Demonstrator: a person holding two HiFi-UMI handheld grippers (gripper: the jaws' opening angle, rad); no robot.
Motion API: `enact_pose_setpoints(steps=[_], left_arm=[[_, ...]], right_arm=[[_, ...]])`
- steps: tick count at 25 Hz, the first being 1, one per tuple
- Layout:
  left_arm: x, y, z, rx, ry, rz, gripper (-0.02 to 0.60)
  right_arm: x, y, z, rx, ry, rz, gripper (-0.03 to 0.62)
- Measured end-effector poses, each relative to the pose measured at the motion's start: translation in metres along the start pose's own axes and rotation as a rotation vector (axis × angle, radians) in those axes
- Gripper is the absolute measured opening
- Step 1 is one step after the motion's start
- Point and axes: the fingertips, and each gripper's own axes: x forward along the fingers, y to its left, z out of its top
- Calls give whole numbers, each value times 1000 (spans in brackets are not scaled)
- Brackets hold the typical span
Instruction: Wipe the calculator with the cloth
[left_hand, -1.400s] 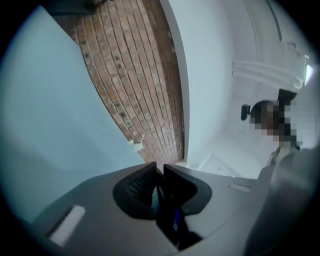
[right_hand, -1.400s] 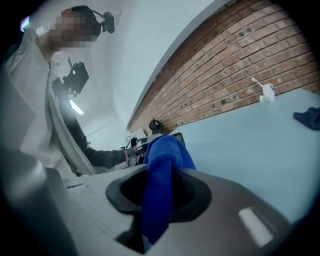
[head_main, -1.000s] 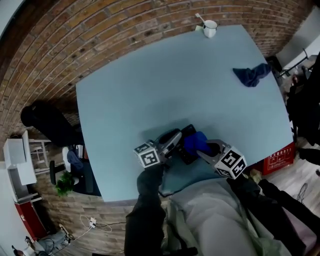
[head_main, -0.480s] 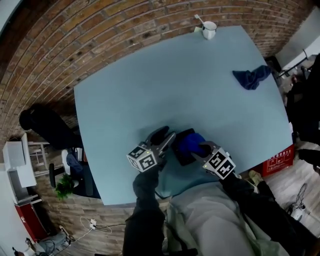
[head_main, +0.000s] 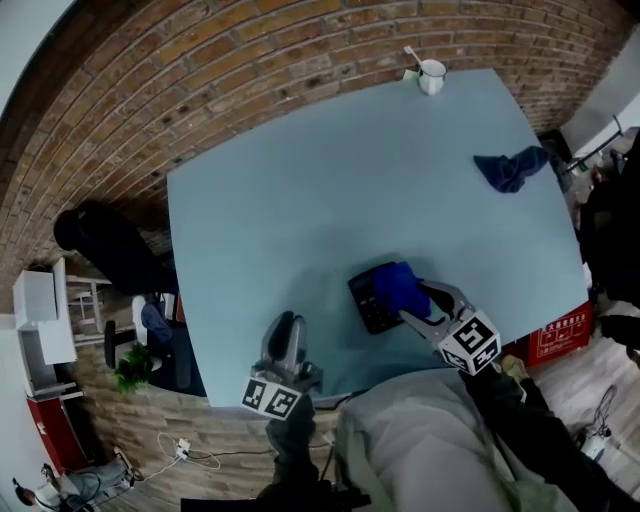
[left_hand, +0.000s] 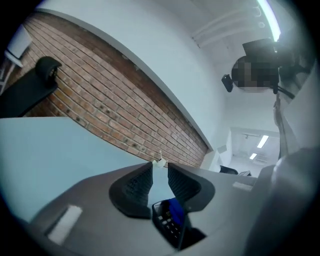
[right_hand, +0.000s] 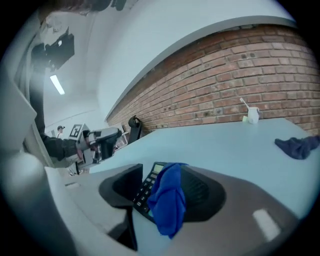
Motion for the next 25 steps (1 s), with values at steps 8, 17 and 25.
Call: enact_pose_setpoints(steps=[8,17,25], left_arm=[[-42,-40,-27,-119,-83,108,3],[-26,-60,-34,-123,-93,43,2],[-33,-59,-39,-155,-96,72,2]], right_arm=[[-59,-22,8,272,-183,-19,185],[-55,16,2,170,-207,-12,3],[-56,19,1,158,-185,-9,2]])
